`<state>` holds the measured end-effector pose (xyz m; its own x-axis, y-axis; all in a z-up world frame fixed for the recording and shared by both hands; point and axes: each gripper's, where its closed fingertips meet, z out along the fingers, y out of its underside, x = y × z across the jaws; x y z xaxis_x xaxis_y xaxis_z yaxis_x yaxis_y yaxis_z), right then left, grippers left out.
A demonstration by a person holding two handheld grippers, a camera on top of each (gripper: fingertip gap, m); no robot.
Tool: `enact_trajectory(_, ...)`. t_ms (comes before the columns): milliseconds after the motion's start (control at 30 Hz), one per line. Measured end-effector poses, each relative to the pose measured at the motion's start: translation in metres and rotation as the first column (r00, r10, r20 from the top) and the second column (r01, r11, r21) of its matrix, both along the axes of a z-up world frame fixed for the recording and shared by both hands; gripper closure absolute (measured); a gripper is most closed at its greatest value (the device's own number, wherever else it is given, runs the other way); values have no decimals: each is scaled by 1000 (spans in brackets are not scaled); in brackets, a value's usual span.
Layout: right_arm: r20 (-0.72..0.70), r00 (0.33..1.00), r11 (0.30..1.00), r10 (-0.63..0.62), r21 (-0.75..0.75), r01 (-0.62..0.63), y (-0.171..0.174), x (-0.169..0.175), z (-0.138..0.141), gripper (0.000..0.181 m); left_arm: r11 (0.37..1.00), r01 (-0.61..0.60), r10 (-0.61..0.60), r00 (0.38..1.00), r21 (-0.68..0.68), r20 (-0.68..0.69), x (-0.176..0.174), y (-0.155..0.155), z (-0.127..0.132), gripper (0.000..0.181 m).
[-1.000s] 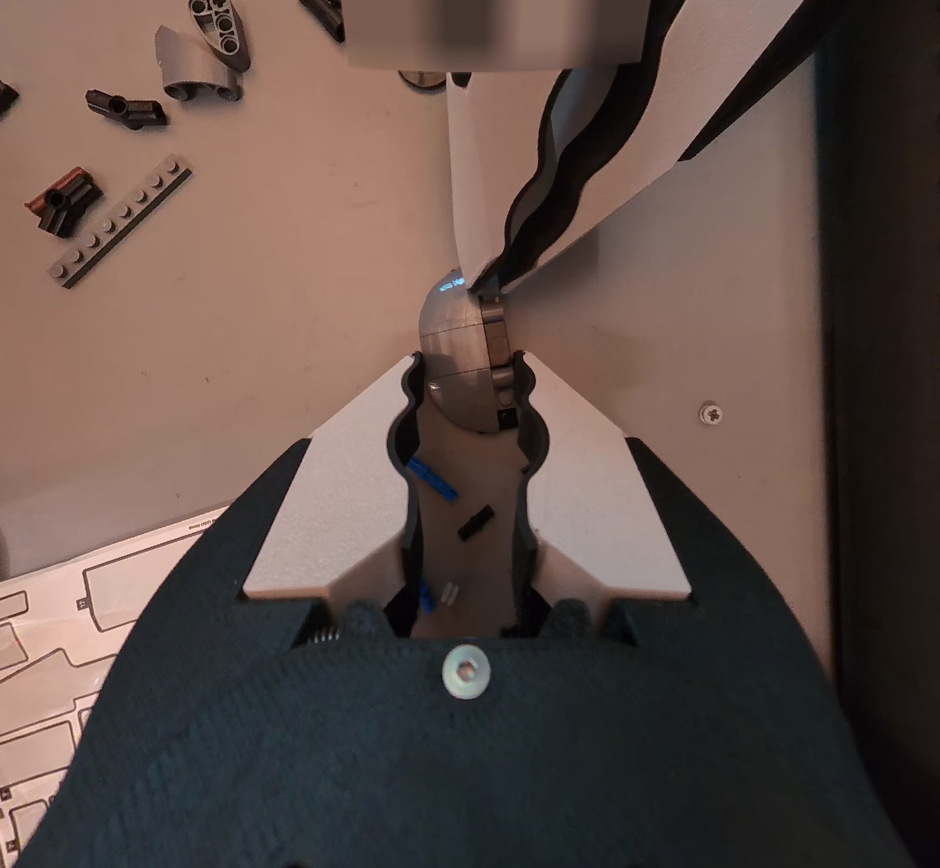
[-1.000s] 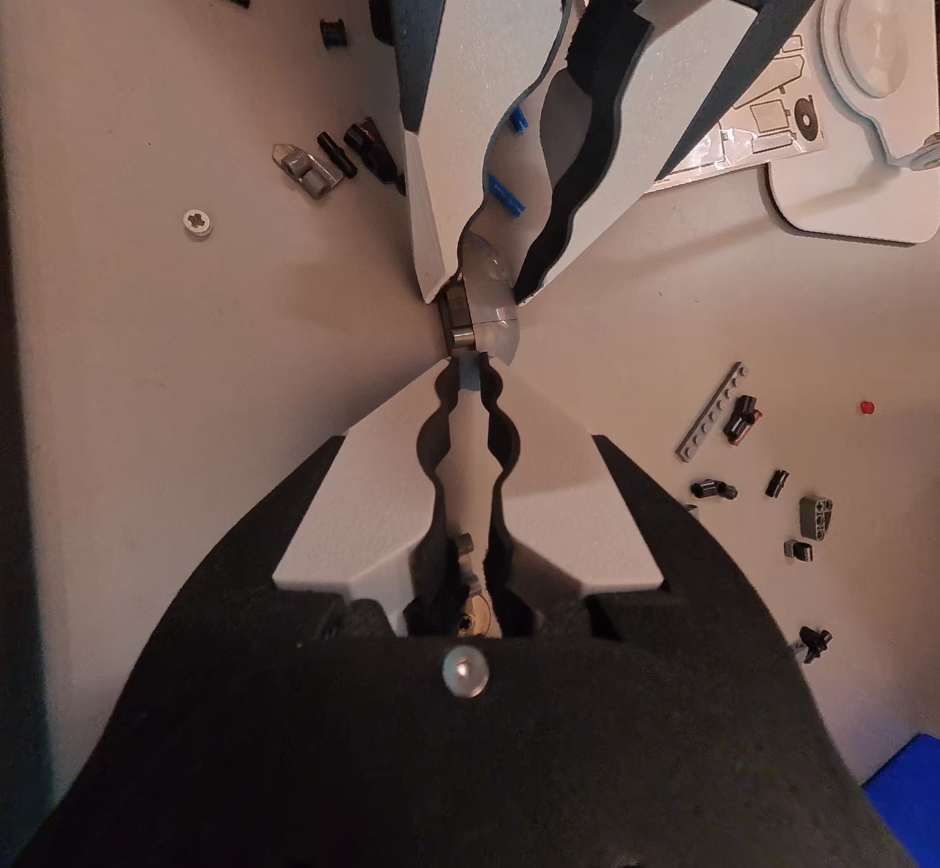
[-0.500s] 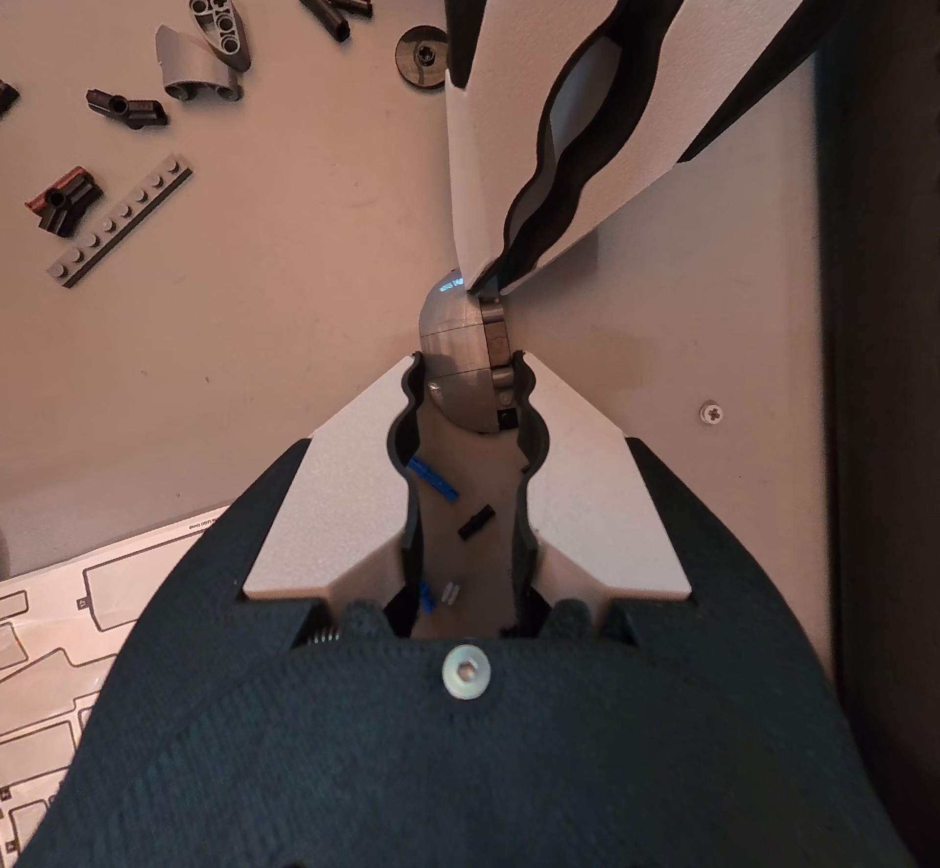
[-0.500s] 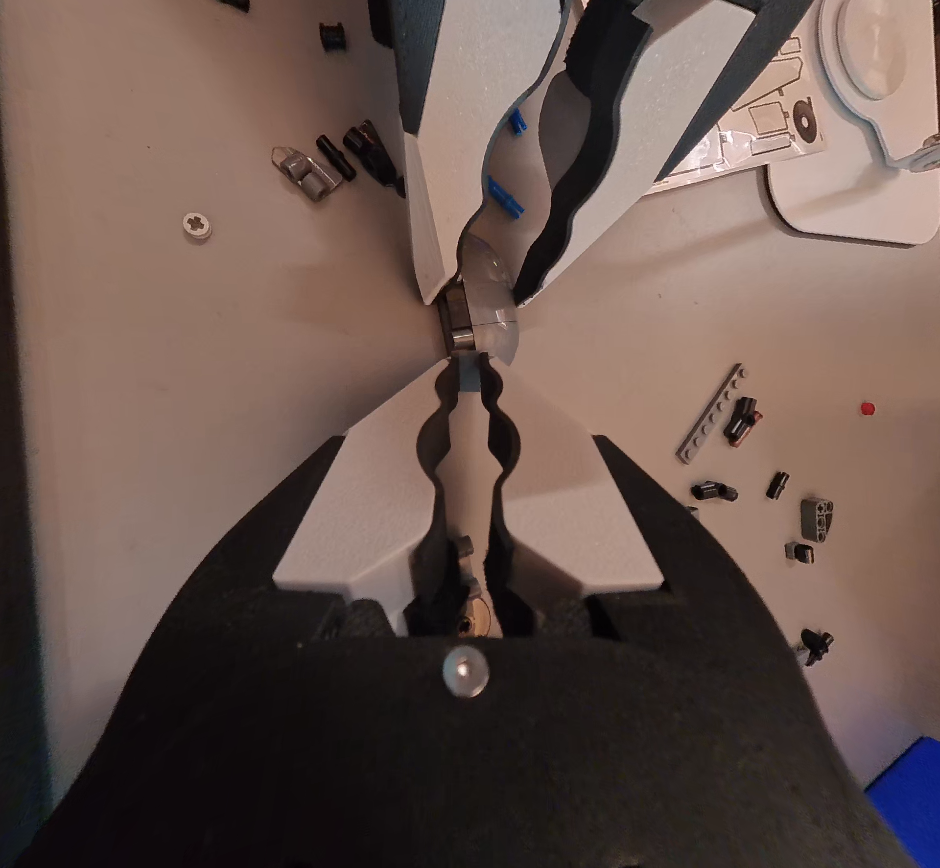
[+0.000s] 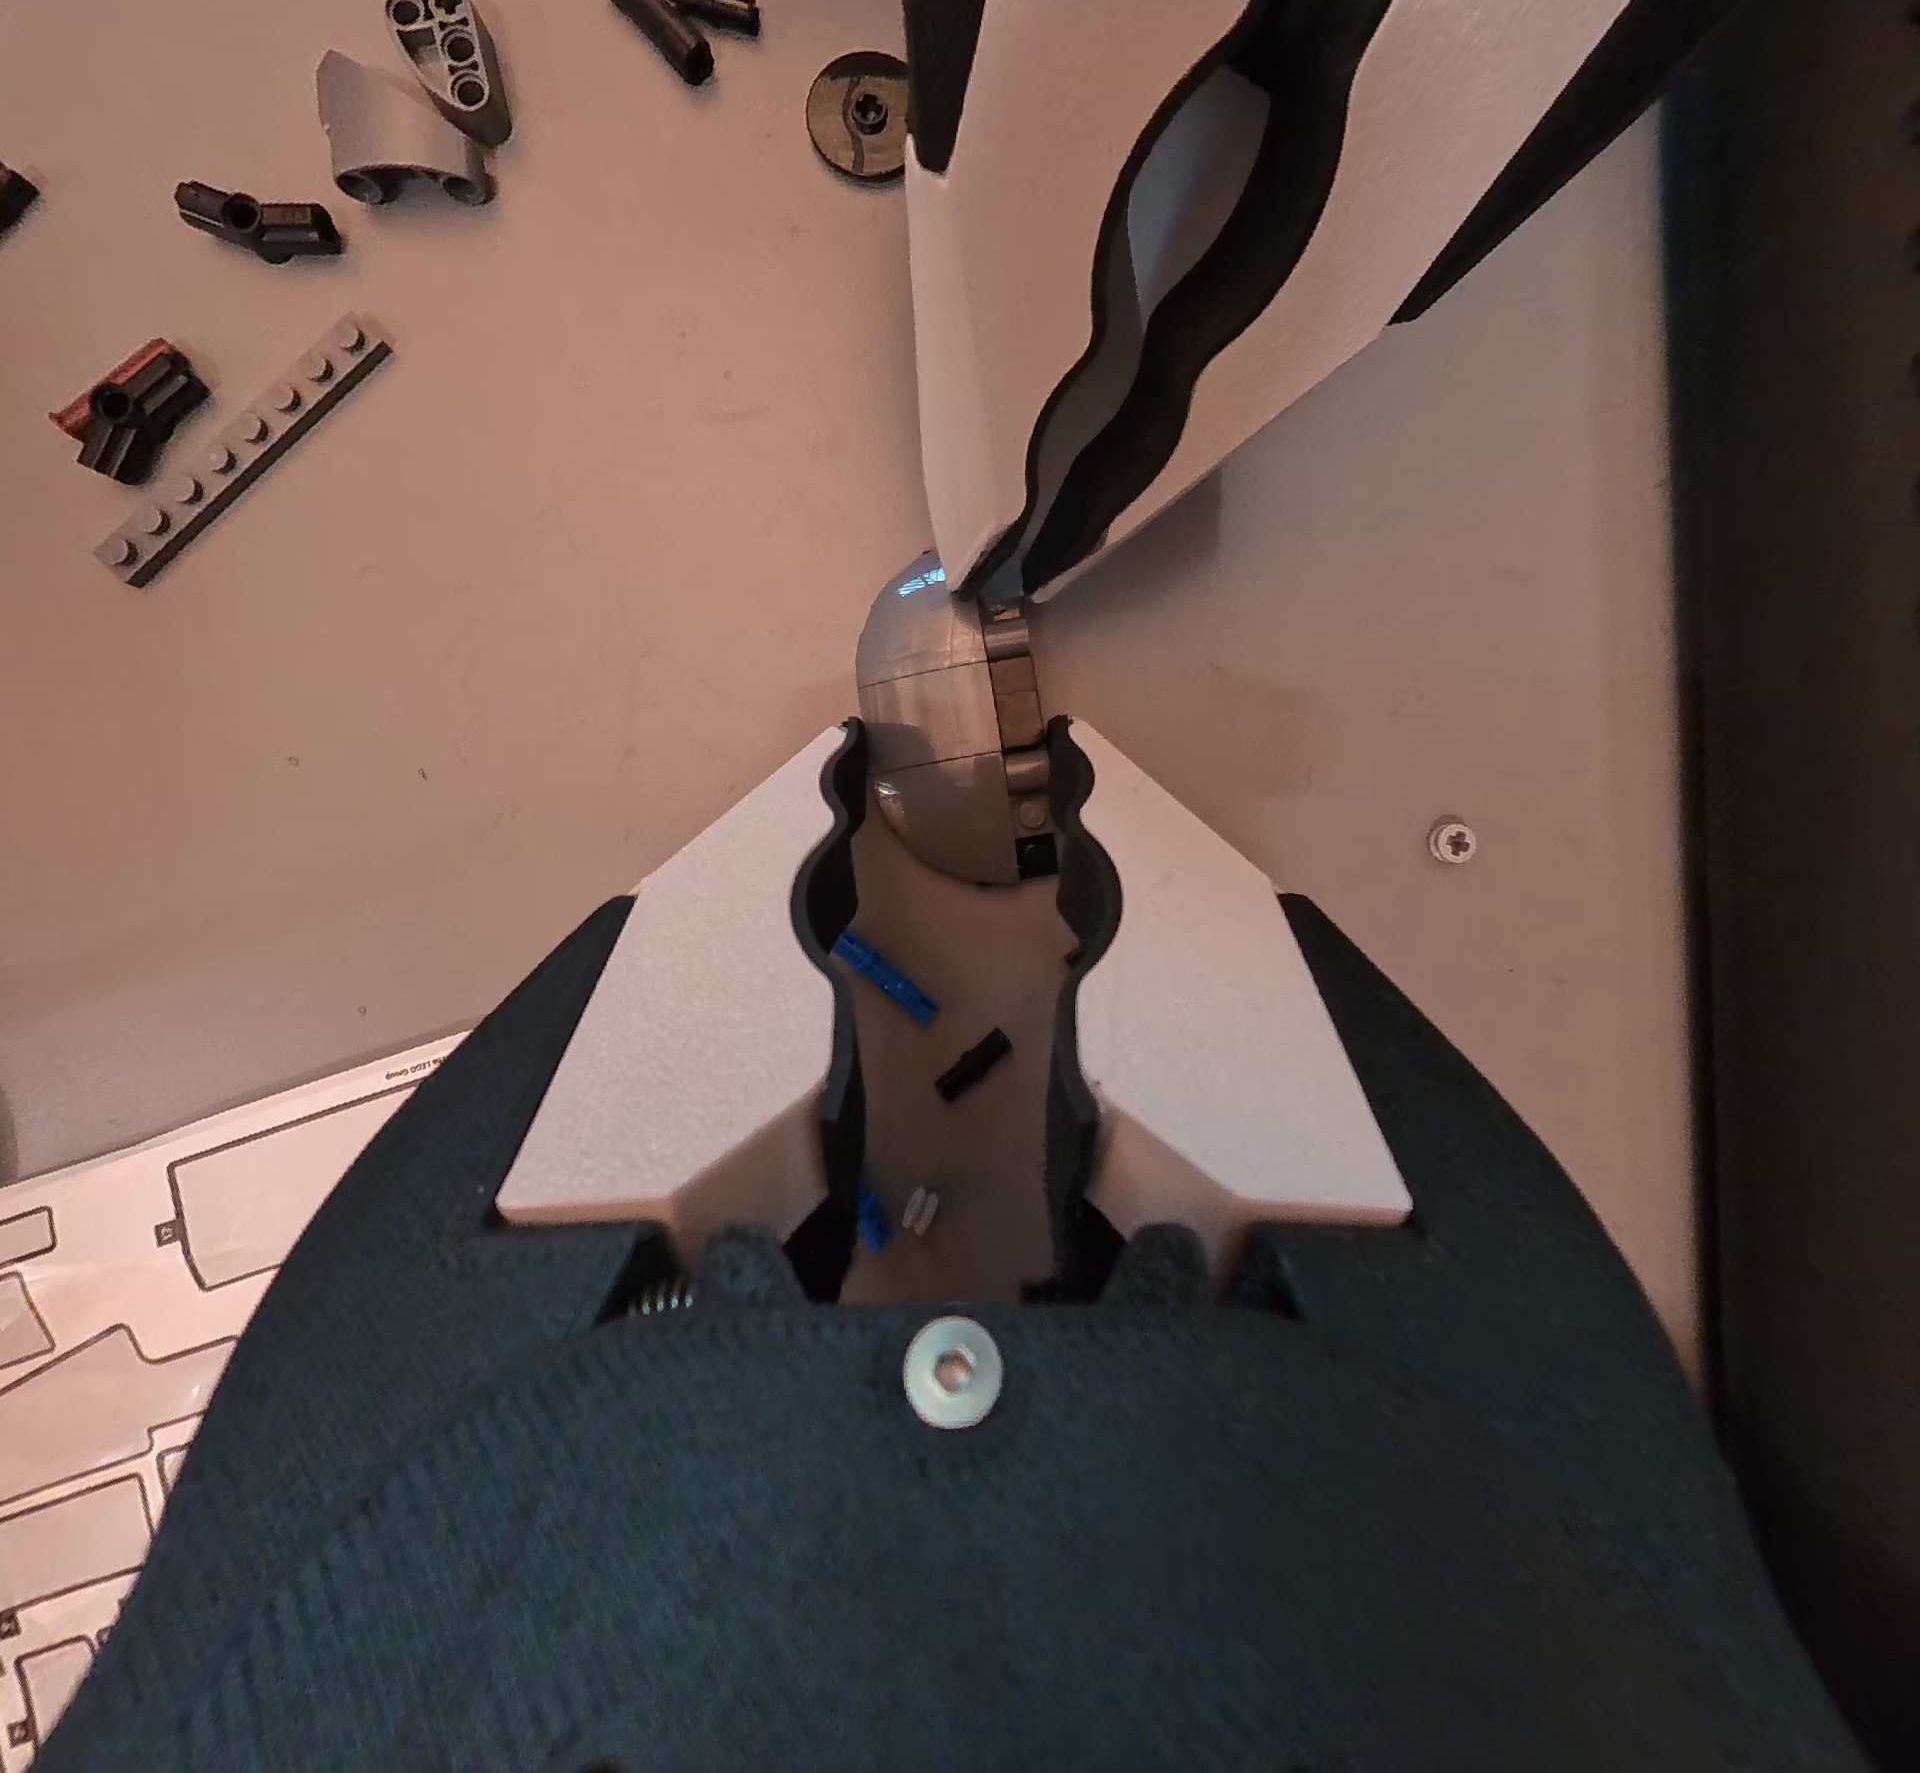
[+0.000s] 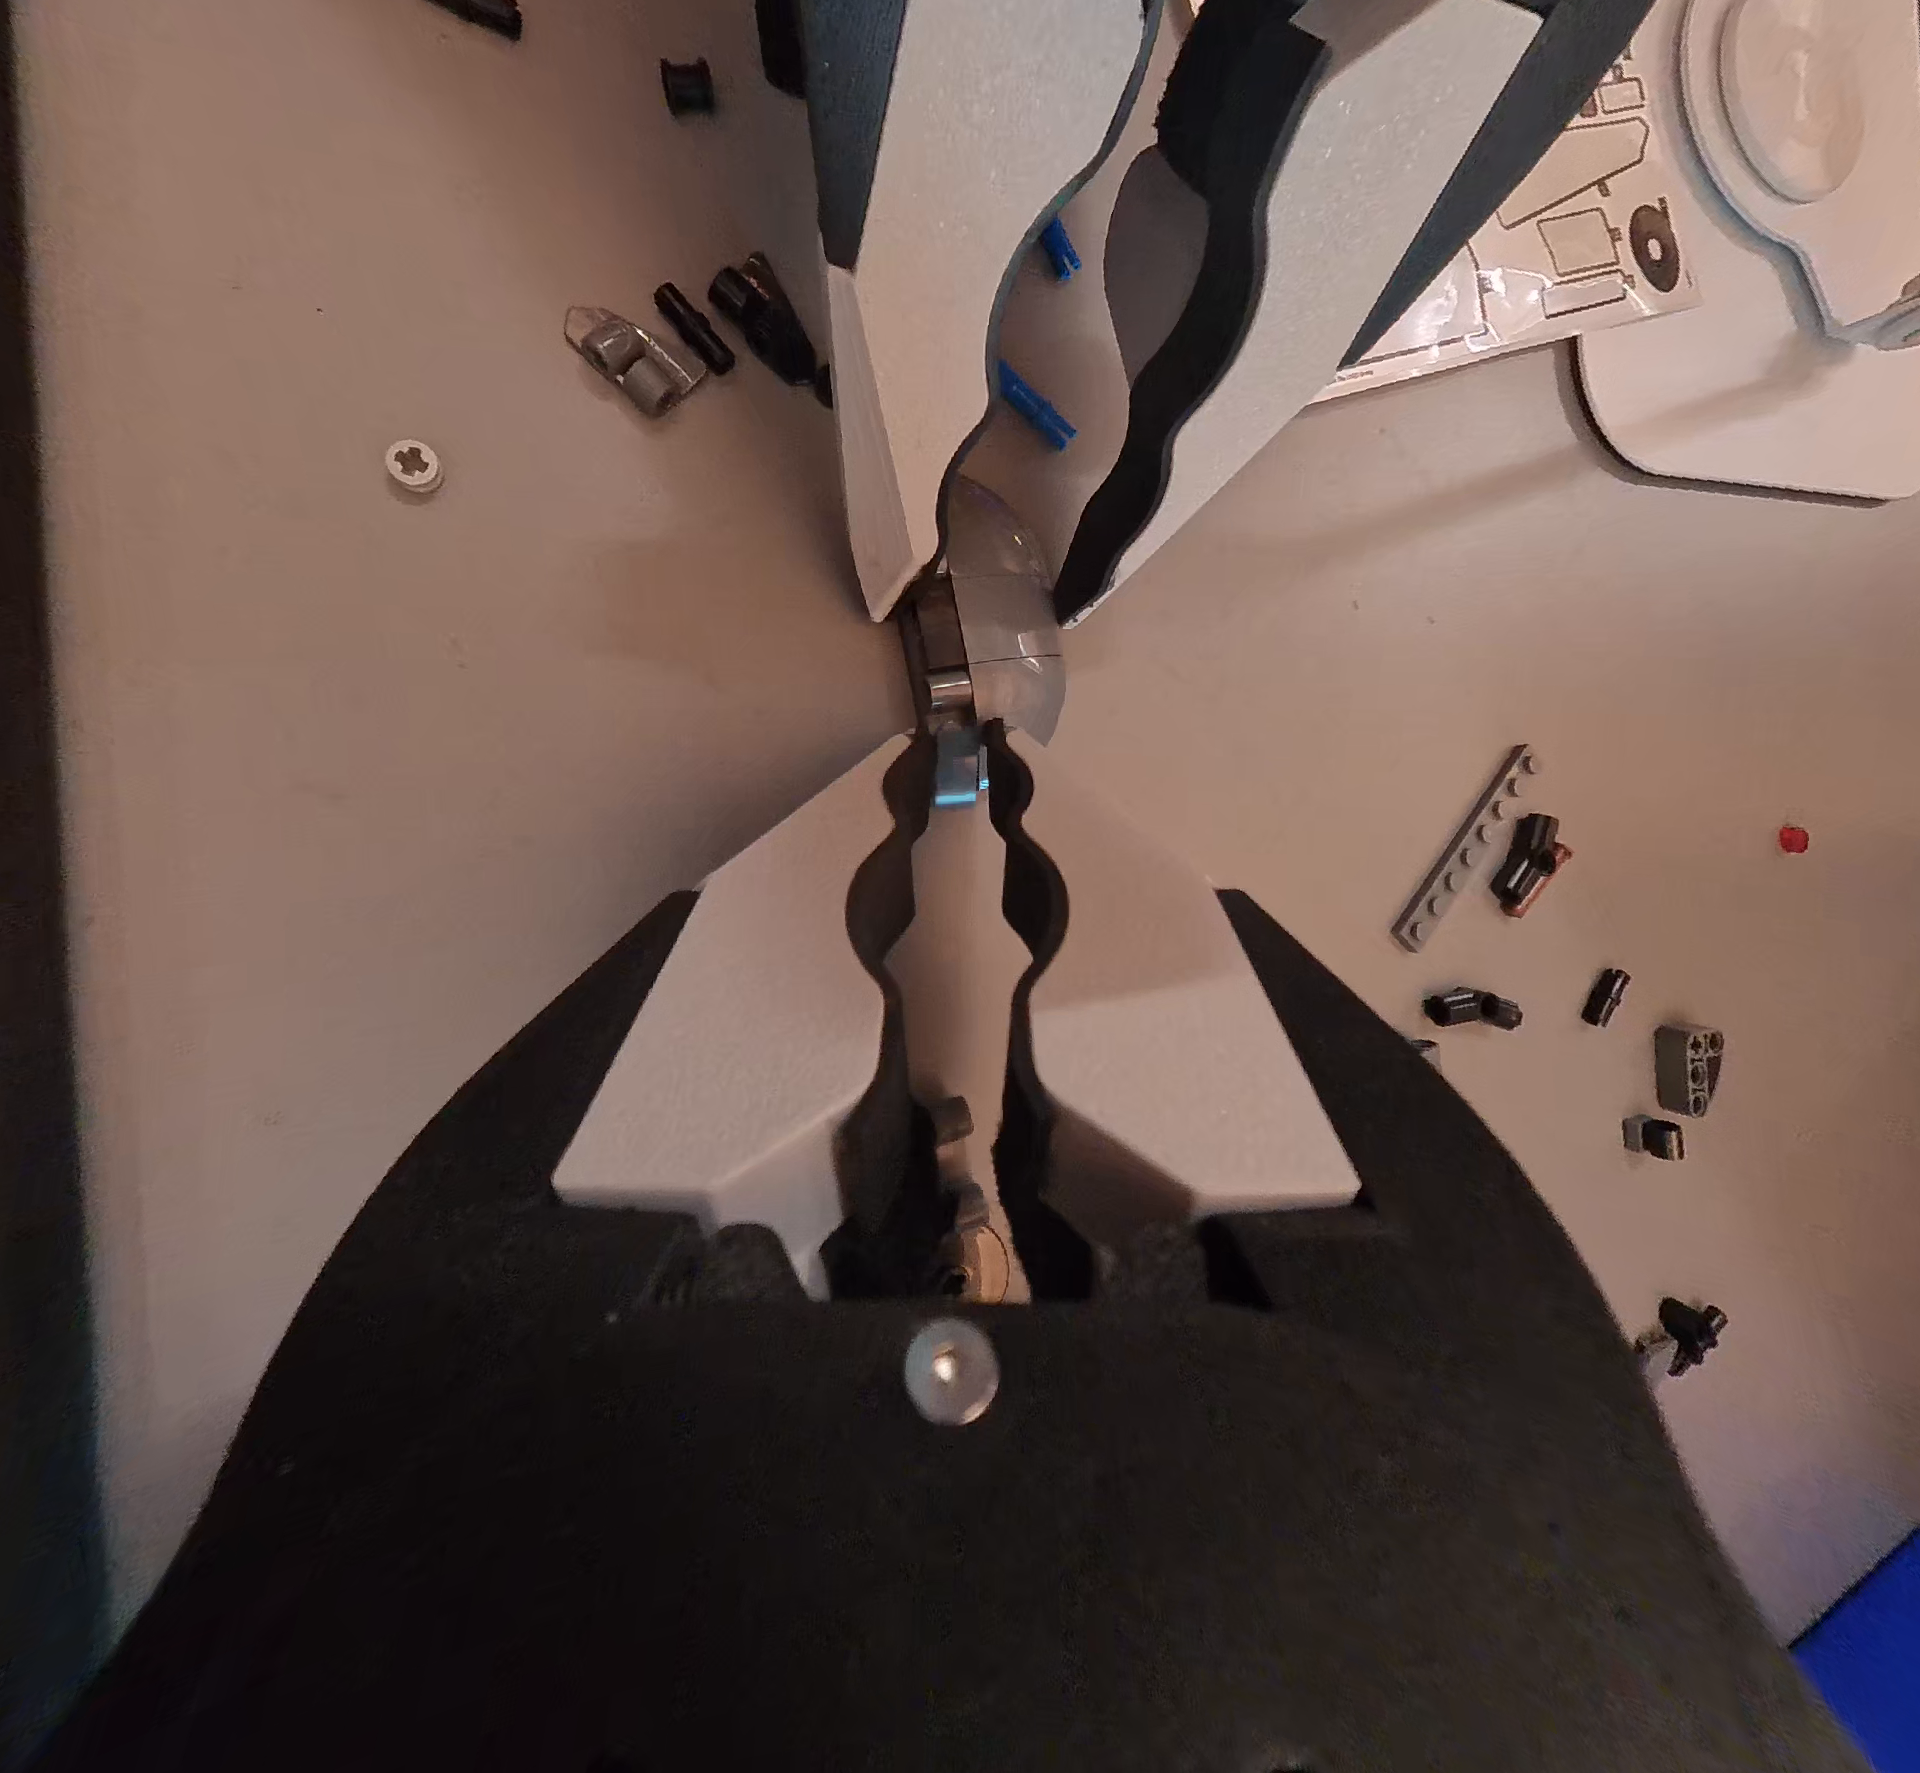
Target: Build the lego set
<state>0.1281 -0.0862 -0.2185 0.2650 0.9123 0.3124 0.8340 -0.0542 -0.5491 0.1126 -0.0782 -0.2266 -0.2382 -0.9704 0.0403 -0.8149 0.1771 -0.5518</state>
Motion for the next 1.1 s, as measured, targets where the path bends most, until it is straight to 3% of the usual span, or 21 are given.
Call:
enact_trajectory(700,0,1000,1000,-17,-15,18,-3,10,3,180,1000,1,-1,1000,1,0,0,0,0,148)
enact_trajectory(1100,3,999,996,-43,-78,43,-5,18,-5,167,1000,2,-2,1000,5,-6,-1,0,0,148)
